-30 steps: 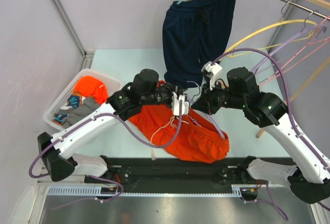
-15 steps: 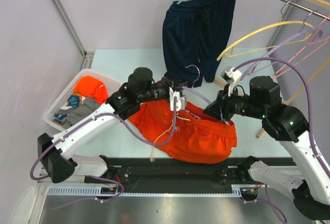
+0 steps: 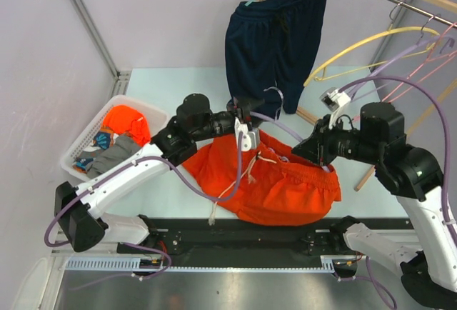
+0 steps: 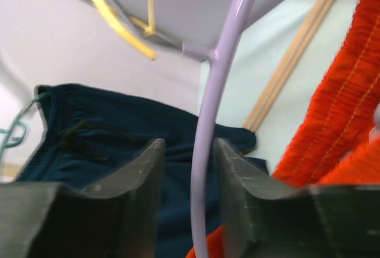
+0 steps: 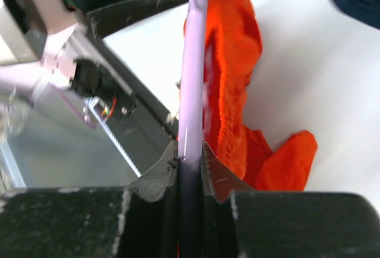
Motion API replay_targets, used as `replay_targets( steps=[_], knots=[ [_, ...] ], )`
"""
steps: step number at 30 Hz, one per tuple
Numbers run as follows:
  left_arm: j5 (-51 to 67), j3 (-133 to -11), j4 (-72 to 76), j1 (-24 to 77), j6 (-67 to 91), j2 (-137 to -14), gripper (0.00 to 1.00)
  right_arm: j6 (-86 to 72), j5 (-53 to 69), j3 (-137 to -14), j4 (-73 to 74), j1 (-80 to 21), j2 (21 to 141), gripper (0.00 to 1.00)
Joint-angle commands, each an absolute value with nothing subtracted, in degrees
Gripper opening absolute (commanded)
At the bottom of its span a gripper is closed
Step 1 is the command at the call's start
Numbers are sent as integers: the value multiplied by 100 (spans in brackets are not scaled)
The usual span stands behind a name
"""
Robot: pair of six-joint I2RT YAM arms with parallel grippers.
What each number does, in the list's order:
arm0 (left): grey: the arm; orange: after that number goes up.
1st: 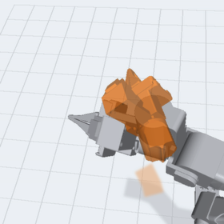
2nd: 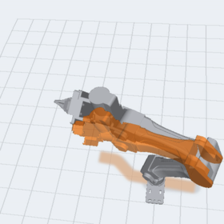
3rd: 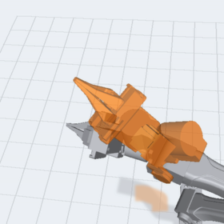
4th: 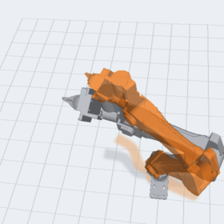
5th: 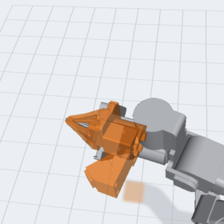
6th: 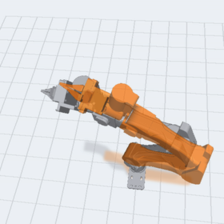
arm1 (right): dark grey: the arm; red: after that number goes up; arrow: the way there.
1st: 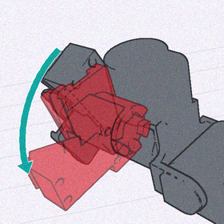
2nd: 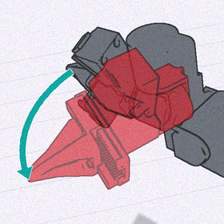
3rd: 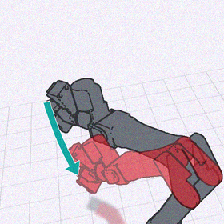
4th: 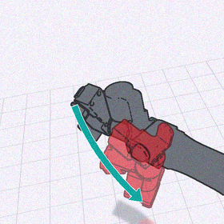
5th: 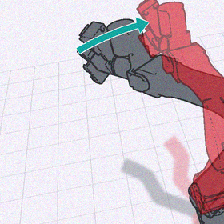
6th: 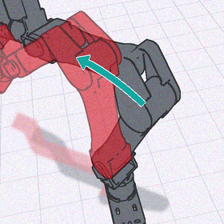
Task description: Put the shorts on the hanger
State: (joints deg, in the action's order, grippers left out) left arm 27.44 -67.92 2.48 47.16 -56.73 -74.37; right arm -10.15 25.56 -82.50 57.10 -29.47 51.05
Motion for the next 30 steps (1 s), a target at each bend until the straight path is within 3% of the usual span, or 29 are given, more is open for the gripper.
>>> replay_targets(
  steps=[1, 2, 3, 11, 18, 22, 30],
  knots=[
    [2391, -7023, 870, 4641, -4758, -7138, 80, -1606, 2031, -9244, 5642, -2568, 5281, 0],
    [2321, -6935, 896, 4615, -4598, -6902, 87, -1678, 2030, -9559, 5677, -2488, 5352, 0],
    [2190, -6900, 870, 4597, -4327, -6769, 100, -1748, 1943, -9667, 5695, -2444, 5492, 0],
    [1477, -6514, 247, 4342, -3867, -5687, 100, -2688, 379, -9975, 5916, -2364, 5774, 0],
    [1178, -6302, -104, 4184, -3753, -5203, 100, -3084, -251, -10212, 4651, -2617, 6178, 0],
    [1037, -6275, -202, 4184, -3718, -5045, 100, -3286, -1343, -10686, 4281, -3234, 6626, 0],
    [967, -6310, -316, 4184, -3691, -4931, 100, -3797, -2230, -11899, 4421, -3480, 7769, 0]
  ],
)
